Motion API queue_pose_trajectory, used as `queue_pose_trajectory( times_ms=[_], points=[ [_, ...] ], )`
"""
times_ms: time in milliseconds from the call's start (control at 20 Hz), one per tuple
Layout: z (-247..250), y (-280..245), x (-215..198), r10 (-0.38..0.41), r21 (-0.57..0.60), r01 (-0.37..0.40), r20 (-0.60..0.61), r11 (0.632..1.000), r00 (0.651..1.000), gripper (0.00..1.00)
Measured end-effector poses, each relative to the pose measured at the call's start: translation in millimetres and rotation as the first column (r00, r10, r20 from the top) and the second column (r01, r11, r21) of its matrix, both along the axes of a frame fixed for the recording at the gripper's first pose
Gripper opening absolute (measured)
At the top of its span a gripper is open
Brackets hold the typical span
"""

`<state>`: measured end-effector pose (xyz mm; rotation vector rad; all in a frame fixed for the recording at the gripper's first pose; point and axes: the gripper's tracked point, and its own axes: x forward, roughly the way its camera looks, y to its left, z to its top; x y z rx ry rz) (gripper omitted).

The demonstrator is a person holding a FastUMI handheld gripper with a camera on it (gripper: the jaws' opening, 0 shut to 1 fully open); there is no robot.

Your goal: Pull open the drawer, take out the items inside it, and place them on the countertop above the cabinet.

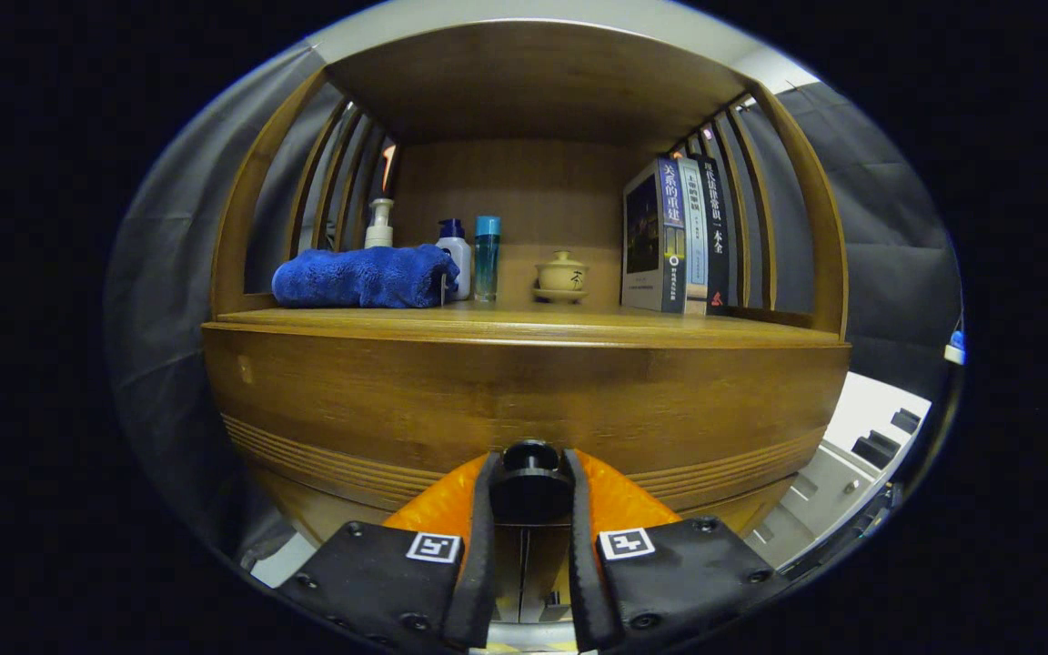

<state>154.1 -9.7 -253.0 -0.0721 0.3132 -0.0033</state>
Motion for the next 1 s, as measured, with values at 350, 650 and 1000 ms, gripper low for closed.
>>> queue_pose_trajectory(
  times_ms=[350,650,1000],
  points=[
    [5.0,1.7,-29.8,0.009,-0.005,-0.009,-0.027,1.000,1.000,0.42],
    [12.3,1.4,-64.4,0.002,0.023,-0.001,-0.026,1.000,1.000,0.42],
    [18.1,3.1,-106.2,0.013,-0.001,-0.013,-0.047,1.000,0.999,0.42]
  ],
)
